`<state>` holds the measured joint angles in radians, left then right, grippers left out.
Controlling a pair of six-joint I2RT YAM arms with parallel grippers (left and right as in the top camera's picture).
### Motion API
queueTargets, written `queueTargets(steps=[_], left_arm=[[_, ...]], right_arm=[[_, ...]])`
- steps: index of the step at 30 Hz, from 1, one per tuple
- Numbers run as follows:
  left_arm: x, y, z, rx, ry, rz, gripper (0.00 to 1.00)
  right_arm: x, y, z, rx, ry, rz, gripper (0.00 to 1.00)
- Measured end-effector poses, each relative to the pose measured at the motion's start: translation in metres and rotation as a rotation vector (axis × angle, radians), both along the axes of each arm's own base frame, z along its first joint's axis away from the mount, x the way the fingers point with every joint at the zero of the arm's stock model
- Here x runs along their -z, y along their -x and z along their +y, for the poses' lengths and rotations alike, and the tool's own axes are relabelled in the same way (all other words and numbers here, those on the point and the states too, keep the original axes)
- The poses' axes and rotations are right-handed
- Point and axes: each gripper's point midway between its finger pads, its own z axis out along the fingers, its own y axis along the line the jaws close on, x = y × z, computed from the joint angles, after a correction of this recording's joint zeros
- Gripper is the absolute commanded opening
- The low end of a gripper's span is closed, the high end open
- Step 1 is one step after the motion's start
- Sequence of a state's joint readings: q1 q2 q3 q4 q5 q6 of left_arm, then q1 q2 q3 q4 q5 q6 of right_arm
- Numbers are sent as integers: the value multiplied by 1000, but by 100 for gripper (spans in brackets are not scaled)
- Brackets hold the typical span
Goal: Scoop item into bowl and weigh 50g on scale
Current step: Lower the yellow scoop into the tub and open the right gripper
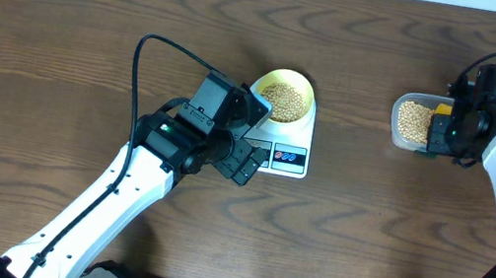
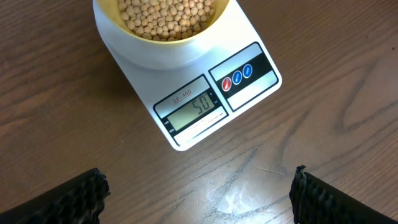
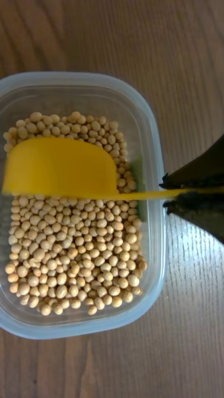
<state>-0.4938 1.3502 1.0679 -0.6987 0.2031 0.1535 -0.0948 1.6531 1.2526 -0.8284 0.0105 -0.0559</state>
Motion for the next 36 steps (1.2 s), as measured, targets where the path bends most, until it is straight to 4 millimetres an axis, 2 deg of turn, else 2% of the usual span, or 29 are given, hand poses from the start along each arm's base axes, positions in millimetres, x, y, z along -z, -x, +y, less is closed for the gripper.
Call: queueTargets(steps=[5, 7, 11, 15, 22, 27, 31, 33, 34, 36], left_arm=[[0, 0, 0, 0, 0, 0, 96], [0, 0, 0, 0, 0, 0, 96], [0, 0, 0, 0, 0, 0, 96], [0, 0, 0, 0, 0, 0, 96], [0, 0, 0, 0, 0, 0, 96], [0, 0, 0, 0, 0, 0, 96], [0, 0, 0, 0, 0, 0, 96], [0, 0, 0, 0, 0, 0, 96], [0, 0, 0, 0, 0, 0, 96], [0, 0, 0, 0, 0, 0, 96]], right_arm=[[0, 0, 4, 4, -29, -3, 19], [0, 0, 6, 14, -39, -3, 34], [0, -1, 7, 27, -52, -4, 47], [0, 0, 7, 36, -56, -1, 66], [0, 1, 6, 72, -68, -1, 77], [-1, 1, 0, 117, -78, -7, 80], [-20, 2, -5, 141, -79, -60, 83], [-47, 4, -5, 141, -77, -137, 86], [-50, 5, -4, 141, -76, -147, 86], [-77, 12, -4, 137, -72, -214, 87]])
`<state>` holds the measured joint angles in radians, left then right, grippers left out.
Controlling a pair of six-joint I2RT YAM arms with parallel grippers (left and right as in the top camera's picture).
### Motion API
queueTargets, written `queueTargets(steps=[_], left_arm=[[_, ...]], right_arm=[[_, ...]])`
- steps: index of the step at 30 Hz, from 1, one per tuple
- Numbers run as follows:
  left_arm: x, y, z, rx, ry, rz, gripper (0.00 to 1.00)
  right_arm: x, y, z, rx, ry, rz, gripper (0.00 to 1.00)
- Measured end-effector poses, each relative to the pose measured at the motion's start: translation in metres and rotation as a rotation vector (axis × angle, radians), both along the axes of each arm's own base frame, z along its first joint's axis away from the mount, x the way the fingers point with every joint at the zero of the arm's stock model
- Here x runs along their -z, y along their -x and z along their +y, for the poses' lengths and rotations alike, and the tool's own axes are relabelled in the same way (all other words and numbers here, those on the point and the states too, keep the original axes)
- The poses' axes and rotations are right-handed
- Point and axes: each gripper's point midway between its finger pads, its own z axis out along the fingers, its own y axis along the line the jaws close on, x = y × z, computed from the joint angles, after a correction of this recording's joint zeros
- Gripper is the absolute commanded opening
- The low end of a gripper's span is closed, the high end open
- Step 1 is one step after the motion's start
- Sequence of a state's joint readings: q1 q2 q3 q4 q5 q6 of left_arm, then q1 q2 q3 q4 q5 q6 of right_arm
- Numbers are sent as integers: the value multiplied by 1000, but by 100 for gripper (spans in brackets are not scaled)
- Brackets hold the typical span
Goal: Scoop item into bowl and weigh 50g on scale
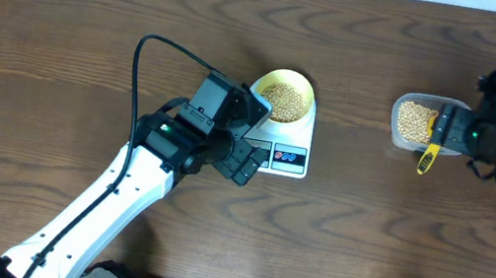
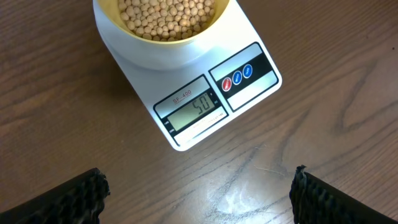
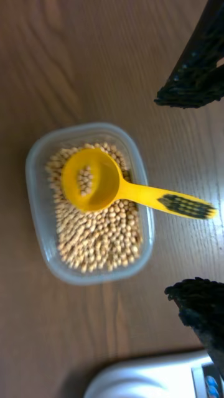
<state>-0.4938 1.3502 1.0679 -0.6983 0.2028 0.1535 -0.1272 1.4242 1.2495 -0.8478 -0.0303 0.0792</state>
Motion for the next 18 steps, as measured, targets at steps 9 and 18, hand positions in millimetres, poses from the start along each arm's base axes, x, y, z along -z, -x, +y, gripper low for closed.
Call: queueTargets(steps=[9, 18], left_arm=[[0, 0, 0, 1, 0, 0, 96], [0, 0, 0, 0, 0, 0, 96]], right_arm=[[-52, 71, 9, -19, 17, -41, 88], [-58, 128, 16, -25, 12, 22, 99]])
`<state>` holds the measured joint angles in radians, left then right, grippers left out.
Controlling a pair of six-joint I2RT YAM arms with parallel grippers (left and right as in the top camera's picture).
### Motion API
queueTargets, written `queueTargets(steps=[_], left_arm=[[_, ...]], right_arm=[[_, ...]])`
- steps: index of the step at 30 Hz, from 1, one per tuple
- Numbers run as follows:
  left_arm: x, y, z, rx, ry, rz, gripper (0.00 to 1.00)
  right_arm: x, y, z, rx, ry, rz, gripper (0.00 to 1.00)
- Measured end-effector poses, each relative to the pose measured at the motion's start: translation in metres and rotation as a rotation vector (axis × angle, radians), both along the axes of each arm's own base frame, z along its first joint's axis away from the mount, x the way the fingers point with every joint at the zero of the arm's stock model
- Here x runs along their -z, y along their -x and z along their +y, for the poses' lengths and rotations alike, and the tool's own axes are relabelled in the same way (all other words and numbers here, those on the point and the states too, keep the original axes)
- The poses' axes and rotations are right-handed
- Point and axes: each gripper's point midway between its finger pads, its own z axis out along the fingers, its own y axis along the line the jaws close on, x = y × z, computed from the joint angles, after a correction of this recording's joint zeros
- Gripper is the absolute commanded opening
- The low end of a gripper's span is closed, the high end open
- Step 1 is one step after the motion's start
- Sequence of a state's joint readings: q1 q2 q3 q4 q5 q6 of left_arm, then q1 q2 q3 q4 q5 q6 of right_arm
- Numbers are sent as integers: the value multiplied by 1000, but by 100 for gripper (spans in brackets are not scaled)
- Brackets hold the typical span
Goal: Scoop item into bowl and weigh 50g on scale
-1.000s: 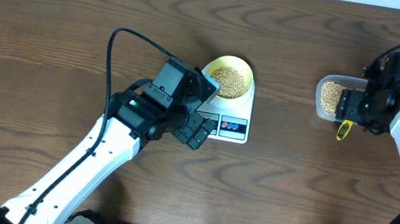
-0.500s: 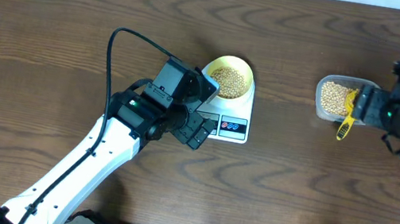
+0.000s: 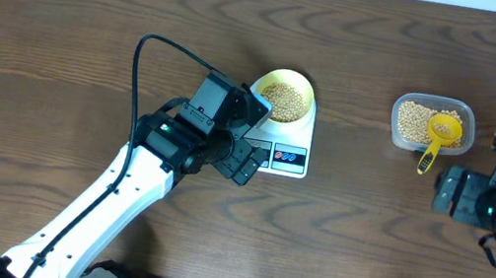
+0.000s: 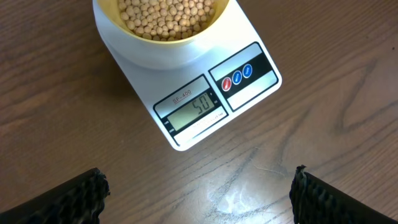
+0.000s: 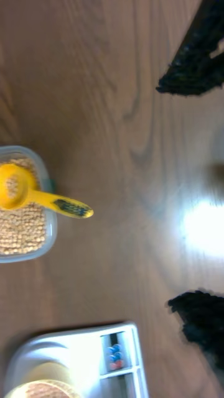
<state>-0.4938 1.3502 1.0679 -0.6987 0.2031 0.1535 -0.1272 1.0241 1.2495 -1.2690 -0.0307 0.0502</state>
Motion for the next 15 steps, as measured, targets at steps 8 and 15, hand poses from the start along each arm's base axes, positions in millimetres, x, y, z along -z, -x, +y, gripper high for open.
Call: queueTargets(steps=[8, 15], left_arm=[[0, 0, 0, 0, 0, 0, 96], [0, 0, 0, 0, 0, 0, 96]], right_arm=[[0, 9, 1, -2, -1, 13, 99], [2, 11, 1, -1, -2, 25, 99]])
